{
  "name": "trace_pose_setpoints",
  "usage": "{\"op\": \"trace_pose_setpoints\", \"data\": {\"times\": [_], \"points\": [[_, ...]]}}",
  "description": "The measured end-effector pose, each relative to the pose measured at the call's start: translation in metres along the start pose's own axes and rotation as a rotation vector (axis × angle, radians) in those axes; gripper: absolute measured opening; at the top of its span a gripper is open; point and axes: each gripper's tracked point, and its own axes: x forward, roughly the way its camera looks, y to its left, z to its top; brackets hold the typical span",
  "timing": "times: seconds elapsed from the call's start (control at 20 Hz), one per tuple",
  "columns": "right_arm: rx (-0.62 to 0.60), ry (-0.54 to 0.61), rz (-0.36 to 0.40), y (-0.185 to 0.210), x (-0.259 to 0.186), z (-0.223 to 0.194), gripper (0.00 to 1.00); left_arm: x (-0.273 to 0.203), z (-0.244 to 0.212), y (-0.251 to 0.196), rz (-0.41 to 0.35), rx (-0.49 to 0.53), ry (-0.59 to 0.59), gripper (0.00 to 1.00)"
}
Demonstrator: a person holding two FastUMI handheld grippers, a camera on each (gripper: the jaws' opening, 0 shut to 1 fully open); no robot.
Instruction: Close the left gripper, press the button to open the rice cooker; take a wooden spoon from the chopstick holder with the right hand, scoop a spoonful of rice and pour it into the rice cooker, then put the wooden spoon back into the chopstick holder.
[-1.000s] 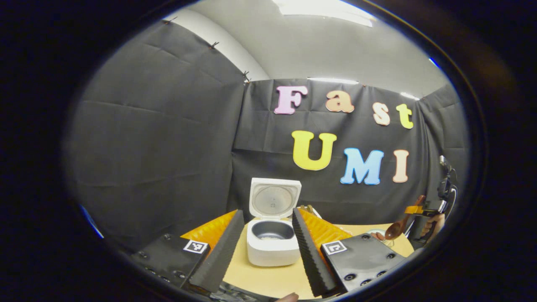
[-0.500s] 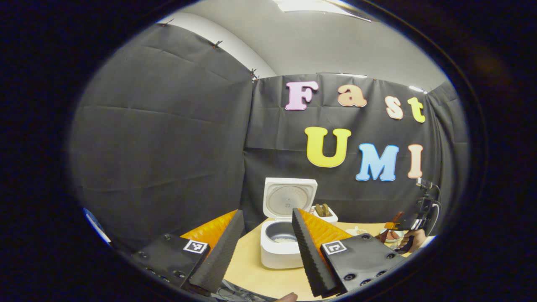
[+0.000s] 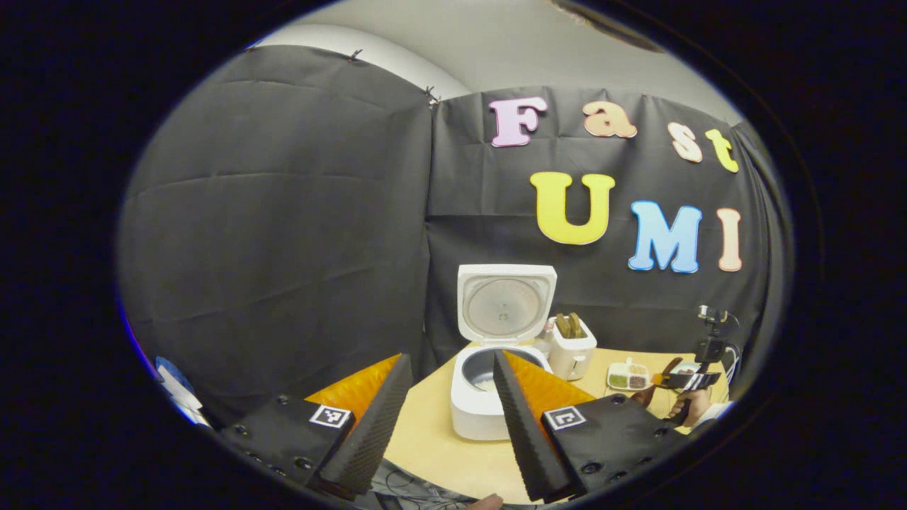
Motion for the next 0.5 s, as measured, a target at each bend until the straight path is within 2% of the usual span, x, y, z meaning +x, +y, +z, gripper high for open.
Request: {"op": "trace_pose_setpoints", "data": {"times": [0.25,0.5], "points": [[0.027,0.049,0.055,0.021,0.011,-0.017,0.14,0.006,-0.002,-0.006,0.023,0.007,0.014,0.84],[0.139,0.099,0.121,0.041,0.019,-0.02,0.14,0.001,-0.001,-0.002,0.042,0.007,0.007,0.84]]}}
